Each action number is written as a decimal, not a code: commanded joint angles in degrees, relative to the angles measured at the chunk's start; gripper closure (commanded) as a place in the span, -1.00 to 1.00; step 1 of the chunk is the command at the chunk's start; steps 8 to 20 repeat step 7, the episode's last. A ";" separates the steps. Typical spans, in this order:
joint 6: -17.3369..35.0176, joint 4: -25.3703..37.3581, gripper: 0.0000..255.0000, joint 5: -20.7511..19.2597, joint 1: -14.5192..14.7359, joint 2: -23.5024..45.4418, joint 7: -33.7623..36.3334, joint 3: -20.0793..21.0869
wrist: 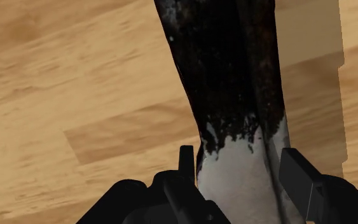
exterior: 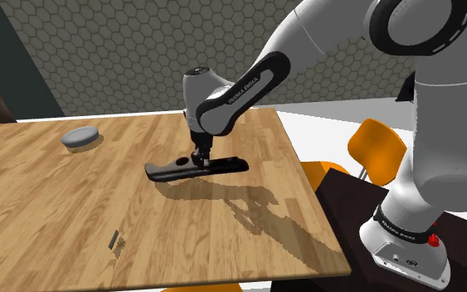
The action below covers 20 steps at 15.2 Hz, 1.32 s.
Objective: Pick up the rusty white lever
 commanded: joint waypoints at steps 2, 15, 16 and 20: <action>-2.02 0.51 1.00 0.49 -0.13 -1.57 -0.32 0.22; -4.08 1.26 1.00 0.93 -0.24 -2.90 -0.66 0.39; -4.08 1.26 1.00 0.93 -0.24 -2.90 -0.66 0.39; -4.08 1.26 1.00 0.93 -0.24 -2.90 -0.66 0.39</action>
